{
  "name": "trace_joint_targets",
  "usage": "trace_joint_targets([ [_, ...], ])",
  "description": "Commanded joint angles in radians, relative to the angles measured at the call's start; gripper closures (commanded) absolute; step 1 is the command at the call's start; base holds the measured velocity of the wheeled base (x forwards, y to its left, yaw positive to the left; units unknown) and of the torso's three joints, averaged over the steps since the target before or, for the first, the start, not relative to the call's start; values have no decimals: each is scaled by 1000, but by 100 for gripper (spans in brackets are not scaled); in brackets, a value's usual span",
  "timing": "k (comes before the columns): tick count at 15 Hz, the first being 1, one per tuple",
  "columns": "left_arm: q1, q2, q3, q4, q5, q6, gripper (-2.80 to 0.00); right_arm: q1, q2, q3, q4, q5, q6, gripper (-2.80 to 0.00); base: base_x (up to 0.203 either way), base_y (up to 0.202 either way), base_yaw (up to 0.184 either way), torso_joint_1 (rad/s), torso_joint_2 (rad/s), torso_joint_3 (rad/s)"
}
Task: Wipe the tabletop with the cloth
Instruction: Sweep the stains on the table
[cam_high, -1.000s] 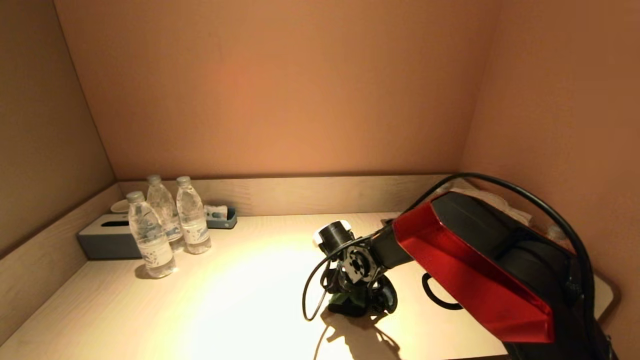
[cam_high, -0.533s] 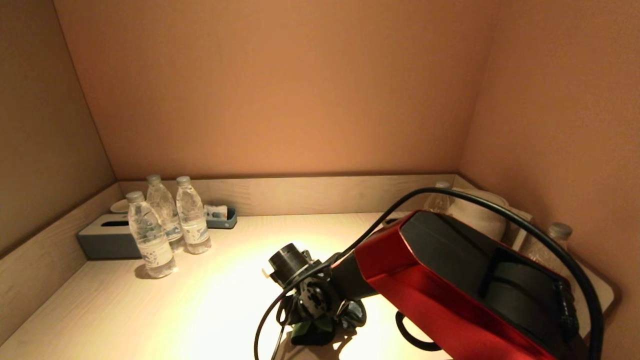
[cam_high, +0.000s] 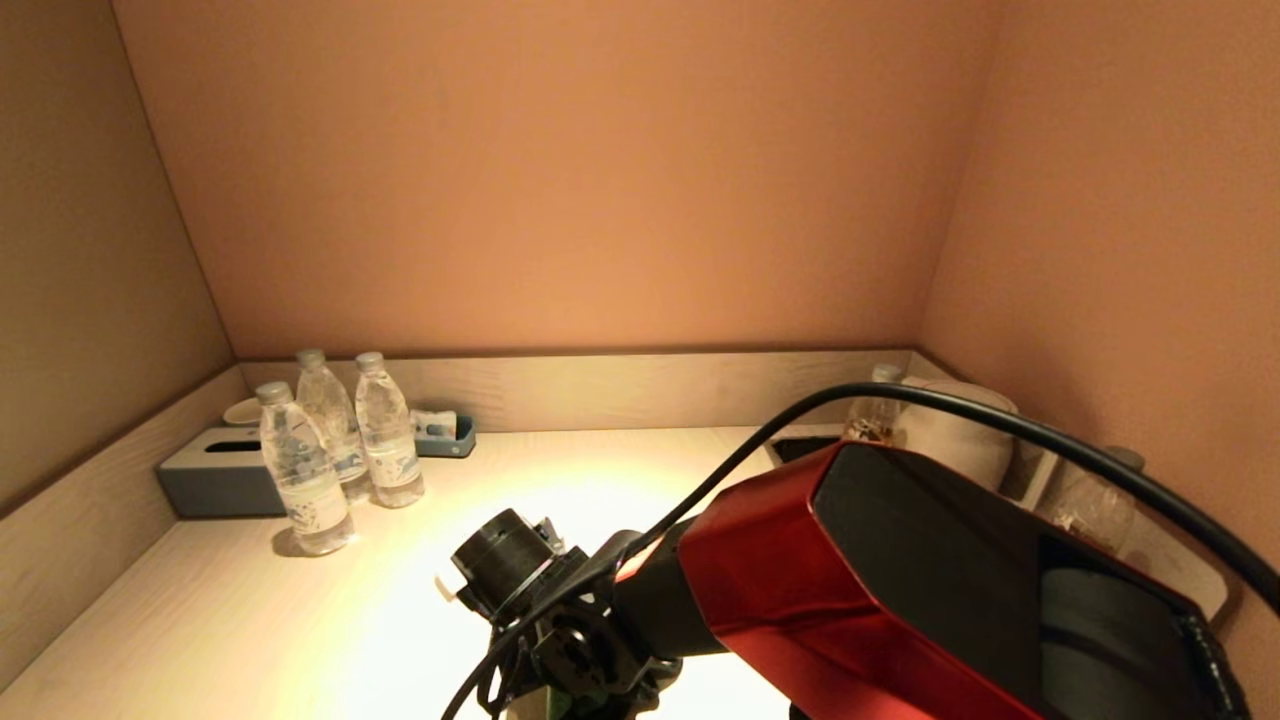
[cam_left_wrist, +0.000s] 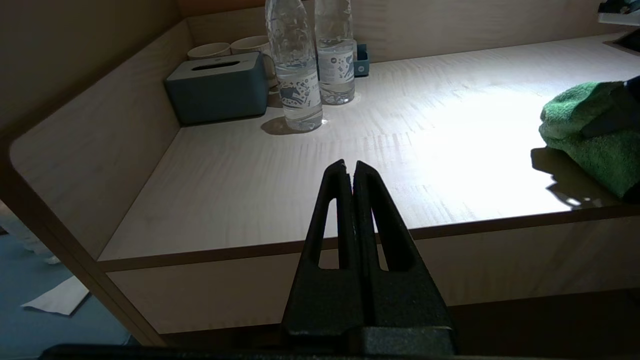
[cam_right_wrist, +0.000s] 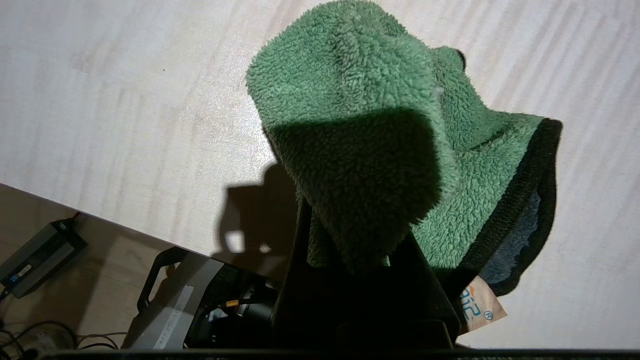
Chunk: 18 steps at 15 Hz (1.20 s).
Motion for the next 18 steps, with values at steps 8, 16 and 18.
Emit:
trace_joint_targets([
  [8,1,1,0,0,-1,1,0,-24,-364,18,76,-6,-12,0,0,0,0,0,0,0],
  [16,1,1,-1,0,-1,0,0,-229,-516,90,128,-2,-55,0,0,0,0,0,0,0],
  [18,-1,1,-1,0,-1,0,0,-380,-469,115,123,8,-61,0,0,0,0,0,0,0],
])
